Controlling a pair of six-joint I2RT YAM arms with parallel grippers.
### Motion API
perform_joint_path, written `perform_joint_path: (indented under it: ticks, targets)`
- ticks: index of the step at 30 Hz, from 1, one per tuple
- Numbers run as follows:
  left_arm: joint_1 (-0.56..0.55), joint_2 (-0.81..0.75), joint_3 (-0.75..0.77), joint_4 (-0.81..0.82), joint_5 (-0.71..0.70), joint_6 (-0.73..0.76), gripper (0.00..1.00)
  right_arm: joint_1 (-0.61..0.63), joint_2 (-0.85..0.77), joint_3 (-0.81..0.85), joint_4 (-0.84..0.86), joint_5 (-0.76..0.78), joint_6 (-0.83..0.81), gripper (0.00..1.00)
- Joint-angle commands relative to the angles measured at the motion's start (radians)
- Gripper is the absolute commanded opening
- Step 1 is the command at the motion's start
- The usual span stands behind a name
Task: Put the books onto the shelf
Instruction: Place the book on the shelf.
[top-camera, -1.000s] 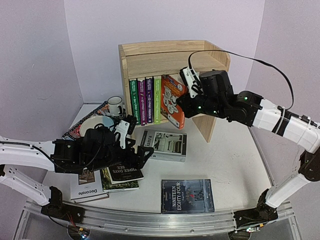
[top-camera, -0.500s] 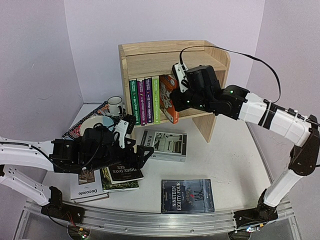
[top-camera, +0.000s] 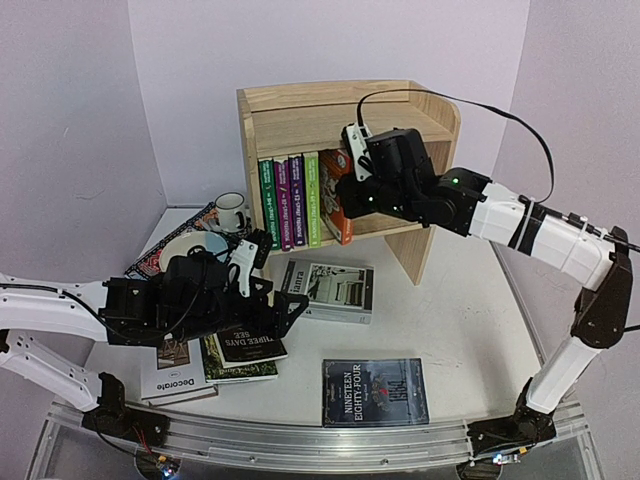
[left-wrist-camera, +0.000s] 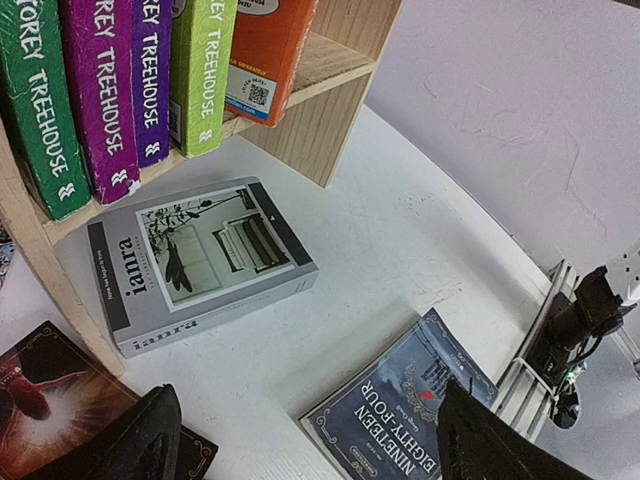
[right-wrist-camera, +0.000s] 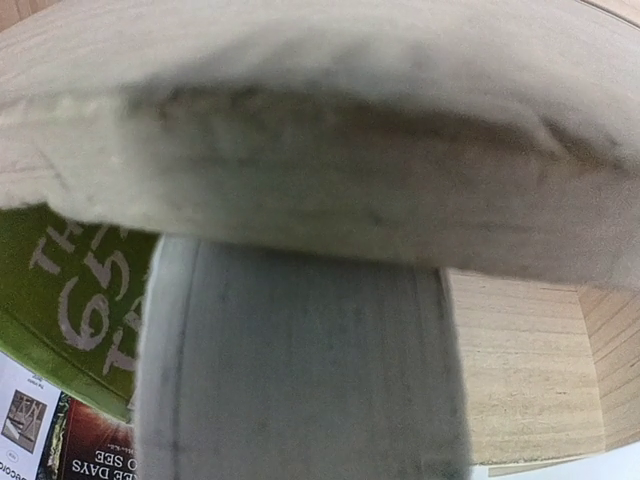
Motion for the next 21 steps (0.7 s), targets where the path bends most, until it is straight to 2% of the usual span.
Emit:
perform_joint_path:
  ticks: [1, 8, 11, 19, 21]
  targets:
    - [0.004, 0.004, -0.001, 0.015, 0.009, -0.013, 0.9, 0.001, 0.005, 0.048, 0.141, -0.064, 0.074, 0.09]
    - [0.004, 0.012, 0.002, 0.016, 0.012, -0.013, 0.9, 0.008, 0.03, 0.074, 0.141, -0.107, 0.111, 0.16]
    - [0.004, 0.009, -0.002, 0.016, 0.011, -0.015, 0.9, 0.018, 0.038, 0.088, 0.138, -0.111, 0.107, 0.23]
    - [0.004, 0.006, -0.005, 0.016, 0.009, -0.019, 0.9, 0.044, 0.057, 0.118, 0.127, -0.112, 0.092, 0.27]
    - [0.004, 0.007, -0.006, 0.016, 0.008, -0.019, 0.9, 0.053, 0.061, 0.125, 0.123, -0.11, 0.084, 0.3]
